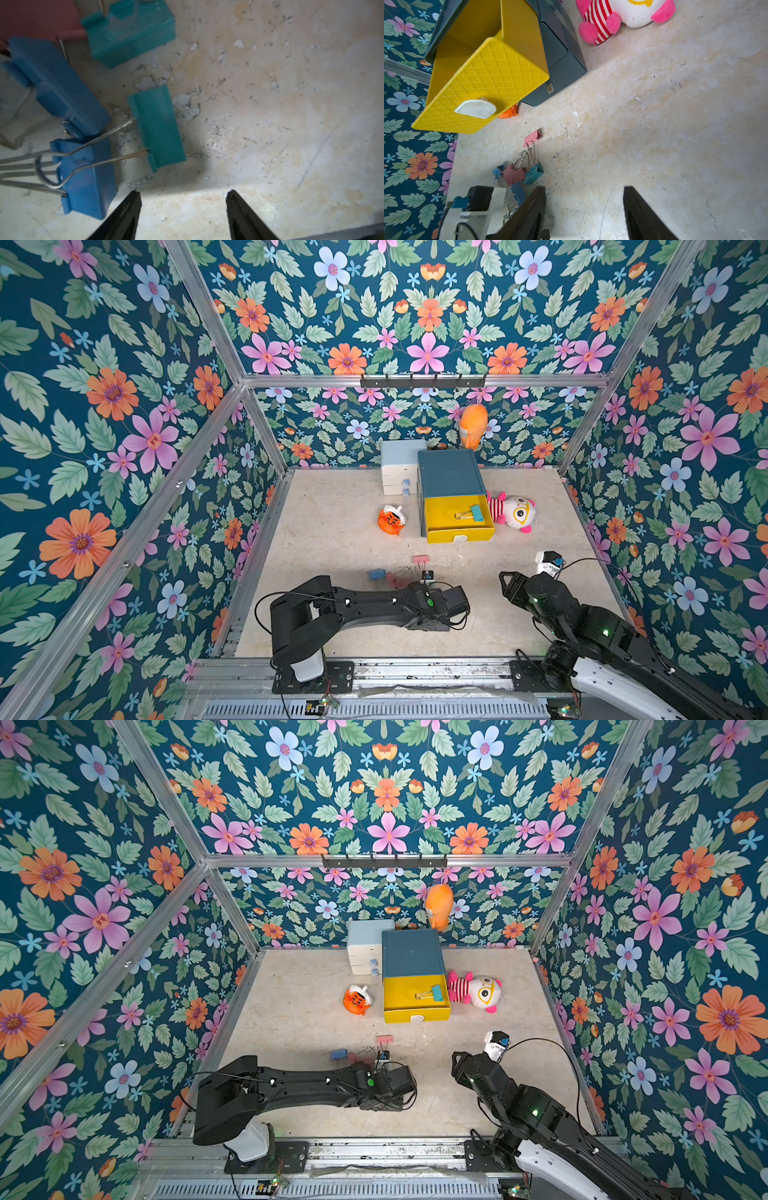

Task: Put the binder clips in the drawer according to color
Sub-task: Pick up the binder clip at the center of the board.

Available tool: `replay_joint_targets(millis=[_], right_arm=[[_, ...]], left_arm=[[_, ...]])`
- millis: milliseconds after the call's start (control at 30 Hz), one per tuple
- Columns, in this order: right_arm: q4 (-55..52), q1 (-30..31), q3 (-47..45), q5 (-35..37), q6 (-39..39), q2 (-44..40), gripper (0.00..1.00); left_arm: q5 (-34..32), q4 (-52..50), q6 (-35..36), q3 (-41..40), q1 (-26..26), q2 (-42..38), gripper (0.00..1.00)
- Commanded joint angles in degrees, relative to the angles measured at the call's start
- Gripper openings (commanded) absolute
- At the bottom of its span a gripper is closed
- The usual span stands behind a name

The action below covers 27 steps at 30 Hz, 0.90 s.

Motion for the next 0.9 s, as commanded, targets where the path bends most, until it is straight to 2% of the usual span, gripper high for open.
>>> replay_joint_targets(millis=[0,333,633,867], right_arm=[[0.21,0.06,-0.11,1.08,-0.41,-0.48,0.62],[-0.25,0.01,-0.72,1.52,-0.76,-2.24,0.63],[0.81,0.06,-1.26,1.14,-0.40,-1.94,0.63],[1.16,0.08,-0.90,1.00,-0.66,-1.03,0.63]], left_arm=[[-2.65,-0.08,-2.60,-0.12,0.31,1.56,0.70],[-6.54,-0.26,-2.73,1.26,1.36,4.87,0.65],[-8.86,-0.75,-1.06,3.19,1.46,7.25,0.49],[-10.22,-0.75,-0.53,2.69,1.37,6.16,0.29]])
